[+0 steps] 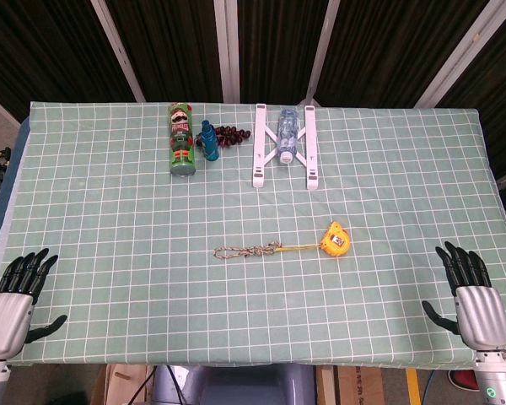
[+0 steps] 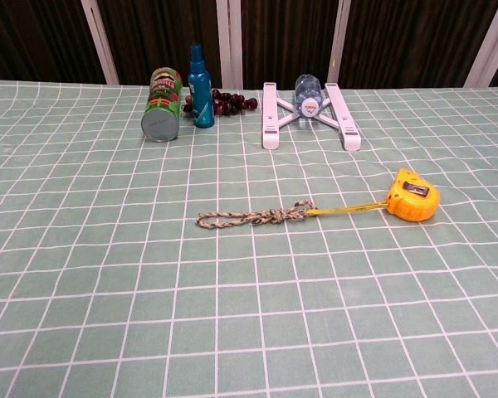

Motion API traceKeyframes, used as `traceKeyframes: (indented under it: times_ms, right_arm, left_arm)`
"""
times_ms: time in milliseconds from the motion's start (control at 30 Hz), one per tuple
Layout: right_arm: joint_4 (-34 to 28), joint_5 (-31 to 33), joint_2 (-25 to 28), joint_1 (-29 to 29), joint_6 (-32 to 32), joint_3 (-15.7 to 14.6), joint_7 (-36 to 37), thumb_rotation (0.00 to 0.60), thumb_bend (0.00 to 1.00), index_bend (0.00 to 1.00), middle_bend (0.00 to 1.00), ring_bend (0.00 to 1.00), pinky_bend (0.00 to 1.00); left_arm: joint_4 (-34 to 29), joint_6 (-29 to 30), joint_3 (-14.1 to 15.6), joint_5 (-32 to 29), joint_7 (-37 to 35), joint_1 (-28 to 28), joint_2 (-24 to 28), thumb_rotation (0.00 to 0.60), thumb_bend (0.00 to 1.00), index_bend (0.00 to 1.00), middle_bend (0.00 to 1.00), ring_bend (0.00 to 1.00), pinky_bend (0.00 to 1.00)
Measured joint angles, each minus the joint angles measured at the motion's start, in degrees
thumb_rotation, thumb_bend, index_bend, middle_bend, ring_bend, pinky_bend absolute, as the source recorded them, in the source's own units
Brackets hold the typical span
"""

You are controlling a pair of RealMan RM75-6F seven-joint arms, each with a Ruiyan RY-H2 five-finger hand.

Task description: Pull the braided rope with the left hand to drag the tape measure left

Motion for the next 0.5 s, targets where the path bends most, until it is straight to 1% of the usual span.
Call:
traceKeyframes:
  times_ms: [500]
  right_arm:
    - [-0.16, -0.01, -0.09, -0.01, 0.05, 0.06, 0.27, 0.600, 0.27, 0.00, 0.00, 0.00, 0.00]
  left_arm:
    - [-0.20, -0.20, 0.16, 0.27, -0.09, -0.08, 0.25, 0.600, 0.00, 0.00, 0.00, 0.00, 0.00]
